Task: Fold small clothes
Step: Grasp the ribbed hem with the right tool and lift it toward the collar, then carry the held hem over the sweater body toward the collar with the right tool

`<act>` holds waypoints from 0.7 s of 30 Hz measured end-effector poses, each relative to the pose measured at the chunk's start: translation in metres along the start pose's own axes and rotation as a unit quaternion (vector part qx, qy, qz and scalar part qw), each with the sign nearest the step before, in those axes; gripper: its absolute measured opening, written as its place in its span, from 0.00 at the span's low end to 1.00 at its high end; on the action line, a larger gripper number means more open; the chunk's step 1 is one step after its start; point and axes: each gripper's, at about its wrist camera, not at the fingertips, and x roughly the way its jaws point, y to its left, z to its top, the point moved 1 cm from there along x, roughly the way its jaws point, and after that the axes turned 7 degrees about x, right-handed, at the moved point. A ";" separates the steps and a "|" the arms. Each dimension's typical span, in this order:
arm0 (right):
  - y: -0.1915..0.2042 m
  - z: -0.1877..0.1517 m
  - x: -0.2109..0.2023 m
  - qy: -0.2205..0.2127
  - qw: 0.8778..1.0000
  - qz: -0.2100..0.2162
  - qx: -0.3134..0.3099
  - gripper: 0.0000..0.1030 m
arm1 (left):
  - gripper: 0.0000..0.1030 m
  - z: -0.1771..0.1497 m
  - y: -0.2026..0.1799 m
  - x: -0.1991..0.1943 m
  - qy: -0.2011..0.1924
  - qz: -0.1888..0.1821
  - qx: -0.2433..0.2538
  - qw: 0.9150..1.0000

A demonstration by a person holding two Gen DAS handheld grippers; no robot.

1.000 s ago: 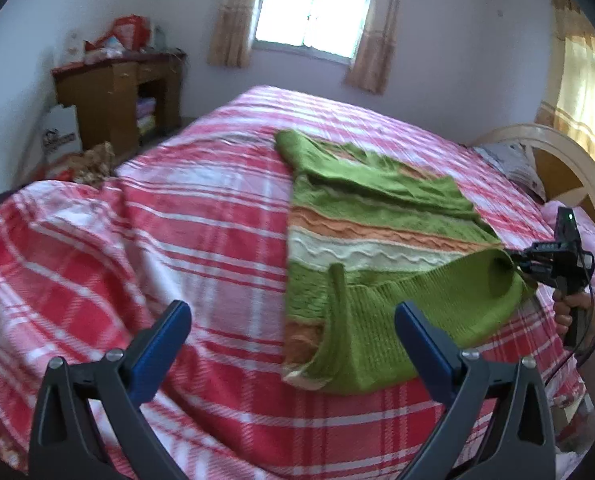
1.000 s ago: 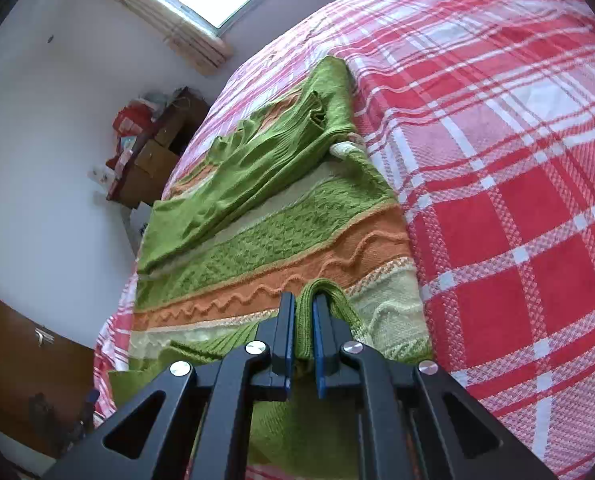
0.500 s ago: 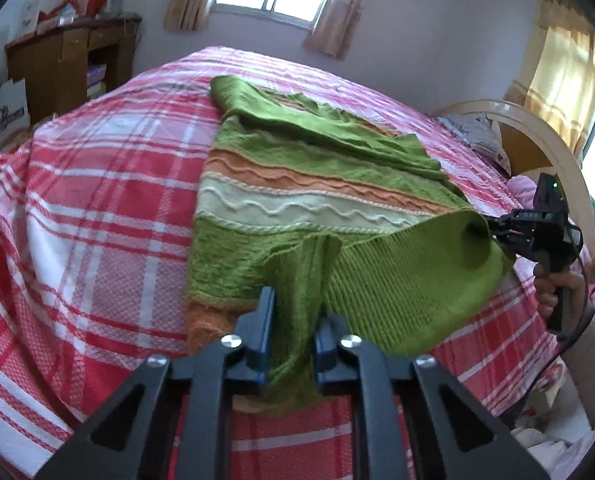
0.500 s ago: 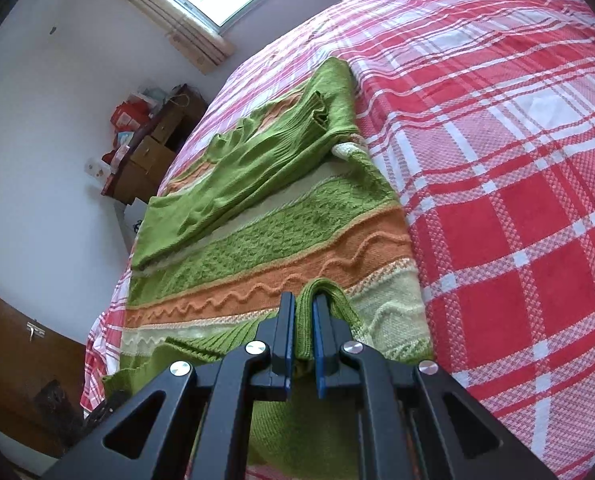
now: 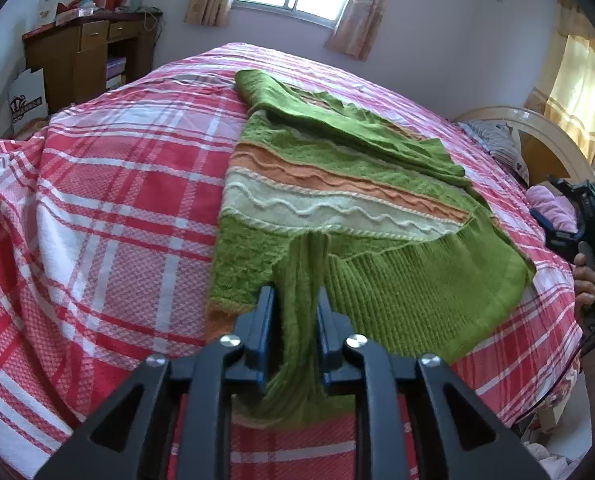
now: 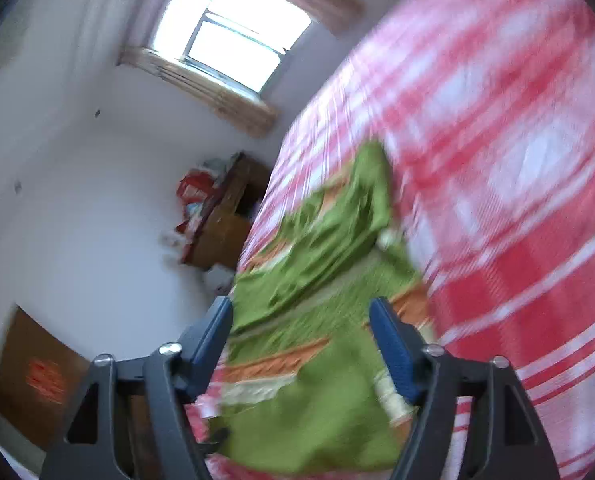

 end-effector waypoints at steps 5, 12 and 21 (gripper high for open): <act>0.029 -0.021 0.021 0.051 0.986 -0.078 -0.136 0.70 | 0.33 0.000 -0.004 0.002 -0.002 -0.002 0.010 1.000; 0.034 -0.062 0.079 0.105 0.937 -0.174 -0.285 0.70 | 0.38 0.001 -0.011 0.003 0.000 0.009 0.020 1.000; 0.027 -0.082 0.100 0.138 0.900 -0.216 -0.352 0.17 | 0.14 -0.001 -0.006 0.001 0.000 0.007 0.011 1.000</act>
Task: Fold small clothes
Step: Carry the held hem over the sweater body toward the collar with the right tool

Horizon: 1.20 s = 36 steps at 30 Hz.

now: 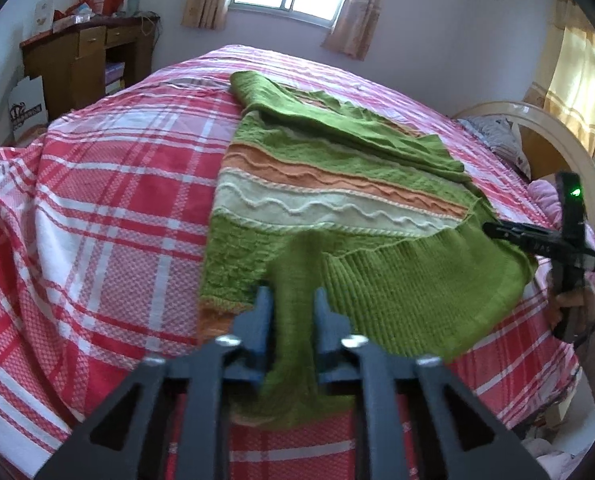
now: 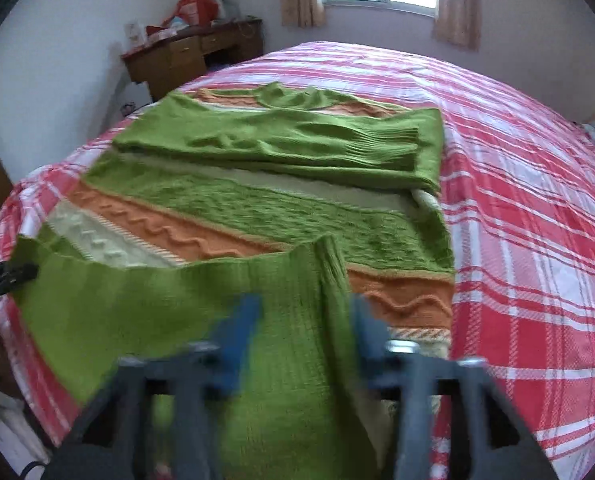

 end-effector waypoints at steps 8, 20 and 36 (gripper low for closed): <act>-0.009 -0.014 -0.017 -0.016 0.999 -0.008 0.037 0.14 | 0.18 0.000 0.005 0.001 -0.002 -0.020 -0.012 1.000; -0.007 -0.017 -0.016 -0.025 0.997 -0.013 0.072 0.14 | 0.07 0.003 -0.002 -0.002 -0.002 0.000 0.004 1.000; -0.012 0.022 -0.067 -0.106 0.989 -0.032 0.099 0.14 | 0.07 0.083 0.001 -0.007 -0.050 0.022 -0.012 0.998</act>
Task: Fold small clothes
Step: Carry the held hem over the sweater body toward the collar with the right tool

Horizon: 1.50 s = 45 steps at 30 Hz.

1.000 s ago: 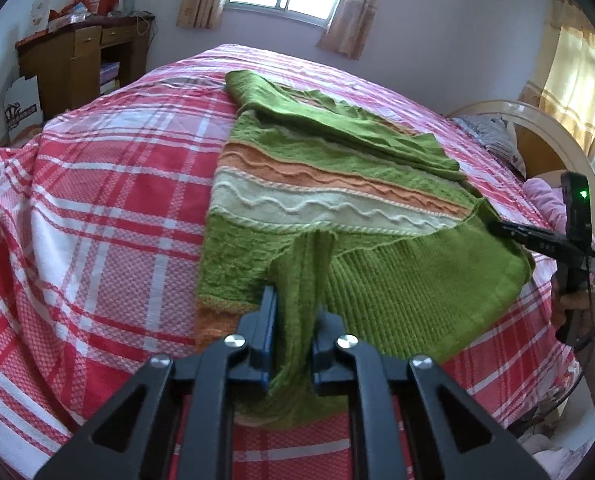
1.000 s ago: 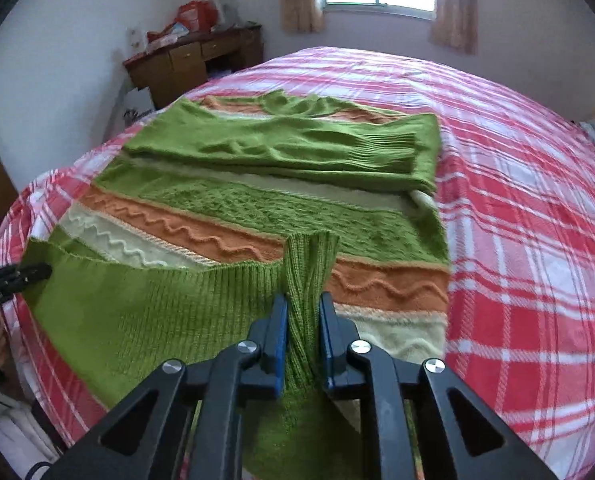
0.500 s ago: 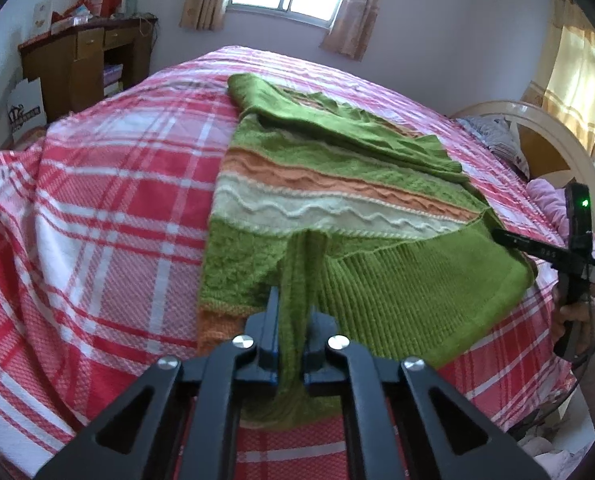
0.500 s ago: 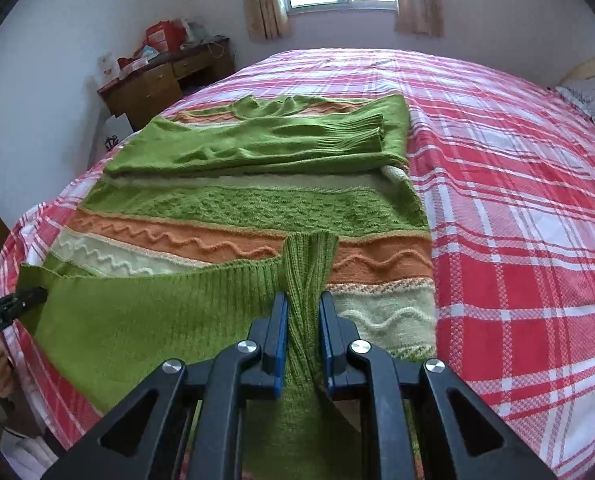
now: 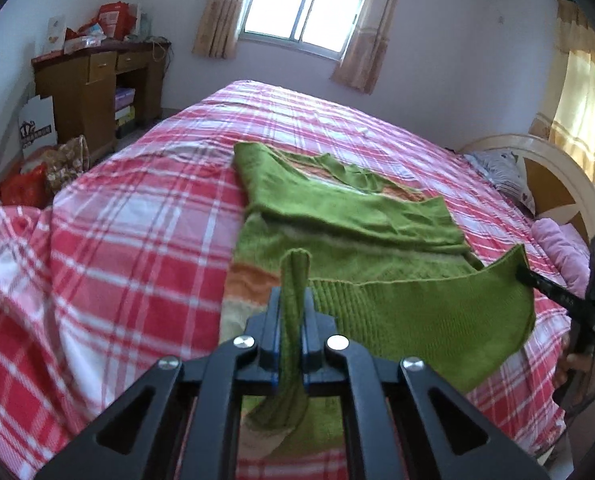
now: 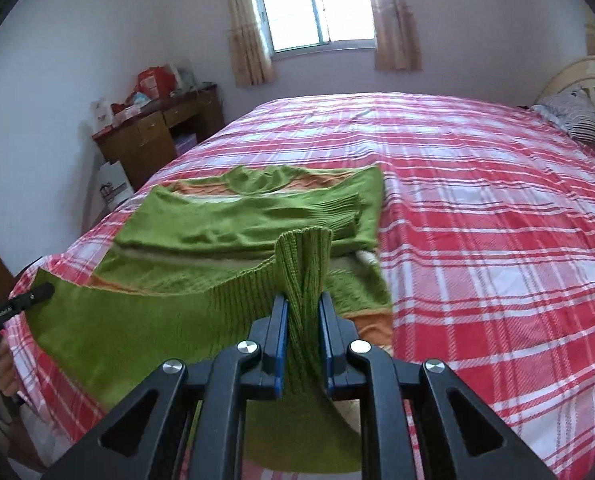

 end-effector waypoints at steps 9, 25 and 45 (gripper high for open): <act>-0.009 -0.003 0.013 0.012 0.999 -0.019 0.024 0.14 | 0.06 0.015 0.005 0.031 0.022 0.005 -0.024 0.999; 0.003 0.051 0.026 -0.023 0.999 -0.021 0.004 0.14 | 0.06 0.061 0.018 0.059 0.027 0.023 -0.036 0.999; -0.007 0.140 0.128 -0.023 0.999 -0.046 0.002 0.13 | 0.06 0.154 0.044 0.159 0.048 0.038 -0.062 0.996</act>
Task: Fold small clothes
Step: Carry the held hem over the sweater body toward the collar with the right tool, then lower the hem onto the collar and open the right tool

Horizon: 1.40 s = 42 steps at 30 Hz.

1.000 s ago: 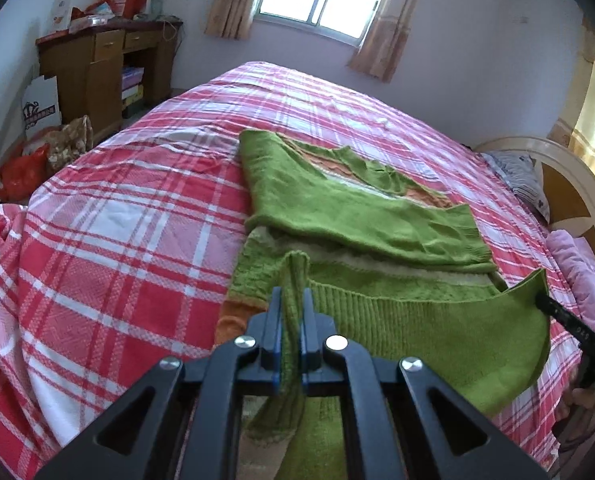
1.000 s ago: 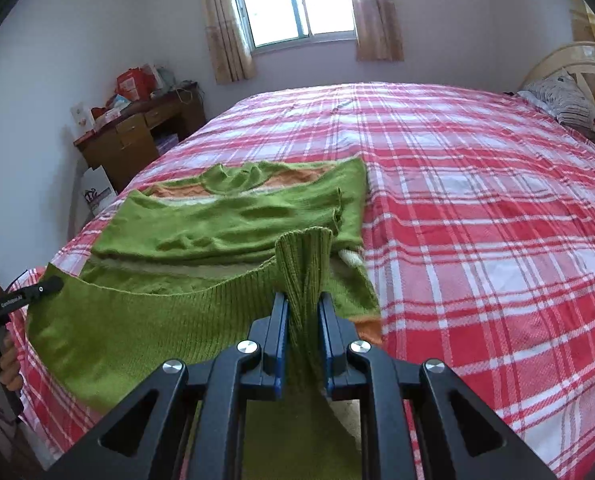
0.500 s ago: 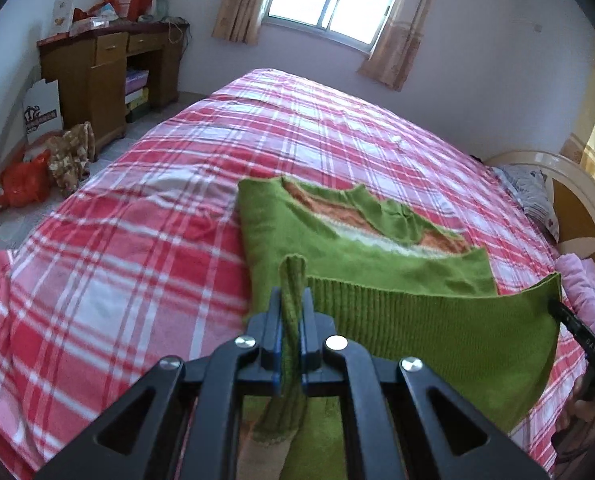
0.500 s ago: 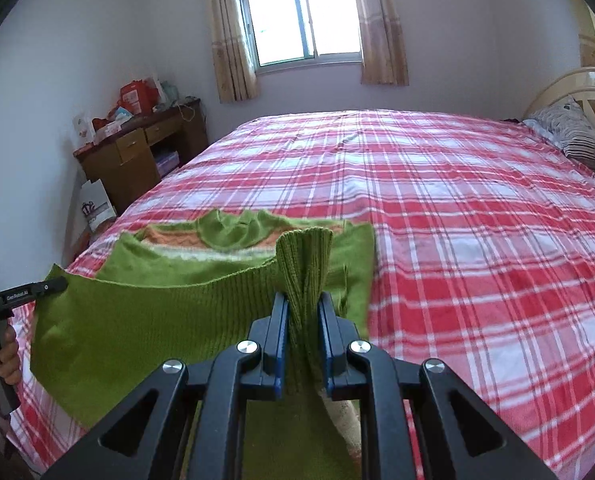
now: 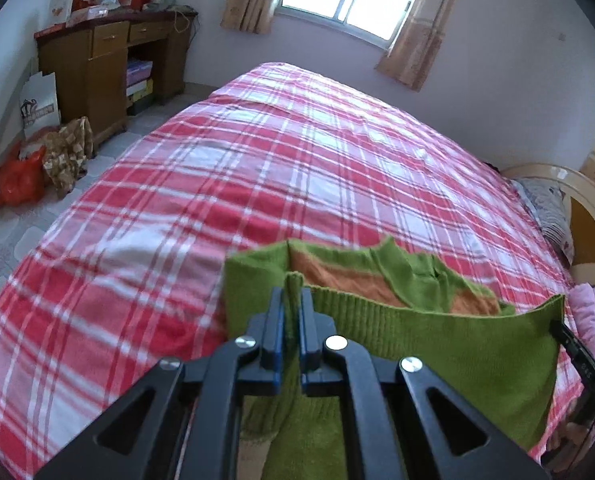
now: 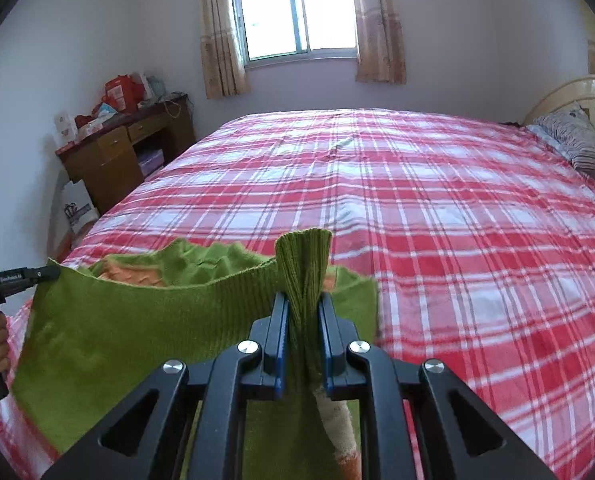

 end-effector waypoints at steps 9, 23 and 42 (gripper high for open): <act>-0.009 0.019 0.046 0.001 1.000 -0.017 0.006 0.13 | 0.06 0.028 -0.014 0.030 -0.004 0.019 0.038 0.999; -0.021 0.017 0.123 0.042 0.996 -0.078 -0.002 0.13 | 0.04 0.053 -0.007 0.101 0.007 0.120 -0.008 0.993; -0.032 -0.037 0.007 0.029 0.999 -0.006 0.029 0.32 | 0.16 -0.007 -0.078 0.050 0.006 0.113 0.172 0.979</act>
